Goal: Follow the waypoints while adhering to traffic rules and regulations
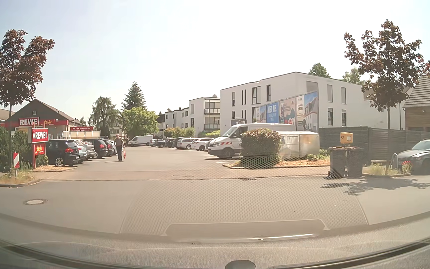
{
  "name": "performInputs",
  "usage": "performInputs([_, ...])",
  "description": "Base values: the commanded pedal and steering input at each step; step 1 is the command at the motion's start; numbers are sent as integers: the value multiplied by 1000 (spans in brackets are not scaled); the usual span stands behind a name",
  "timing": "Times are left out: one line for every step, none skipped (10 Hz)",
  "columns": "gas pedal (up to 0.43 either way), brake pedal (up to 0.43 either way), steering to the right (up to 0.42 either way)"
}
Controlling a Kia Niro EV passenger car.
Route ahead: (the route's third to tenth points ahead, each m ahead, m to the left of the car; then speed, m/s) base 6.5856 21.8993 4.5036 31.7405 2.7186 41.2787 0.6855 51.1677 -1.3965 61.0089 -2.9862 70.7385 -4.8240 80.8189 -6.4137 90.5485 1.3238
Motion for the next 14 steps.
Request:
performInputs([0, 165, 12])
performInputs([0, 171, 3])
performInputs([0, 171, -9])
performInputs([0, 177, -38])
performInputs([0, 177, -75])
performInputs([0, 177, -128])
performInputs([0, 177, -192])
performInputs([0, 177, -266])
performInputs([0, 177, -321])
performInputs([0, 177, -385])
performInputs([0, 183, -405])
performInputs([0, 177, -406])
performInputs([0, 159, -427])
performInputs([0, 91, -466])
